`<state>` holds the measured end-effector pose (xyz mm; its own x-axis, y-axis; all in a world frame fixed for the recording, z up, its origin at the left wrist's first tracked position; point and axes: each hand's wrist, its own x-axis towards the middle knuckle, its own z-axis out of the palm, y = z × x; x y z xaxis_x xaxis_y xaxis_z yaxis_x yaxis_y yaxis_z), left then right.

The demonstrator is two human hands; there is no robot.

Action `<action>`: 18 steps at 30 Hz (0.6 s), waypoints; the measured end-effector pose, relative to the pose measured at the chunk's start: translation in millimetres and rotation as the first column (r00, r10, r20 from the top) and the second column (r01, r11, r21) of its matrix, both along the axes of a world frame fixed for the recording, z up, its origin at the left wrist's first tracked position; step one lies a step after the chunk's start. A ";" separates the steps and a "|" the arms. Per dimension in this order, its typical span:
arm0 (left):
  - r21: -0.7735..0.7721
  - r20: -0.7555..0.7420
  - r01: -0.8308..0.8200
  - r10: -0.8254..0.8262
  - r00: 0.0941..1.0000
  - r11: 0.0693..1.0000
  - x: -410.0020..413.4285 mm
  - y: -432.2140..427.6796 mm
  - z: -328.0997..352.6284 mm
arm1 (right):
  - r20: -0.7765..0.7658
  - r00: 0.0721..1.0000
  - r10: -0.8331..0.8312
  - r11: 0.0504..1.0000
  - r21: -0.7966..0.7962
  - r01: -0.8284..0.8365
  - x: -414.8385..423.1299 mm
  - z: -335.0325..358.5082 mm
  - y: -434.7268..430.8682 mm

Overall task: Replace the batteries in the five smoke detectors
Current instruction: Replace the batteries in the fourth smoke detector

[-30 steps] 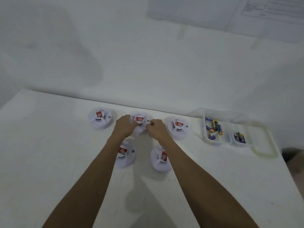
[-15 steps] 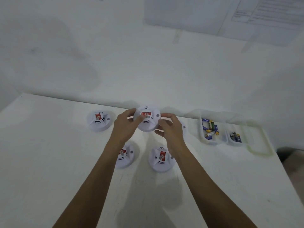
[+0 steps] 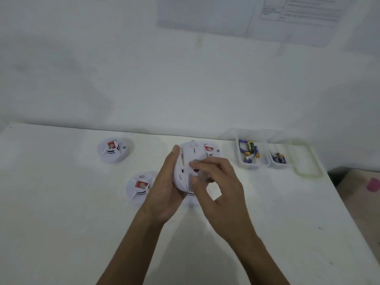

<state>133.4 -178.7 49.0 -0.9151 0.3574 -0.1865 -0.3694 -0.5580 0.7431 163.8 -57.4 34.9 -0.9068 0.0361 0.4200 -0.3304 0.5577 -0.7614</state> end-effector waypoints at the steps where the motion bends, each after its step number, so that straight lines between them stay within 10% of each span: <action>1: 0.044 0.036 -0.008 0.007 0.999 0.999 1.7 1.0 -2.2 | -0.020 0.998 -0.058 0.998 0.031 0.058 3.7 1.3 -1.2; 18: 0.112 0.172 -0.115 0.094 0.981 0.987 15.6 12.7 -17.9 | 0.337 0.904 -0.265 0.950 0.253 0.184 27.9 35.4 -15.0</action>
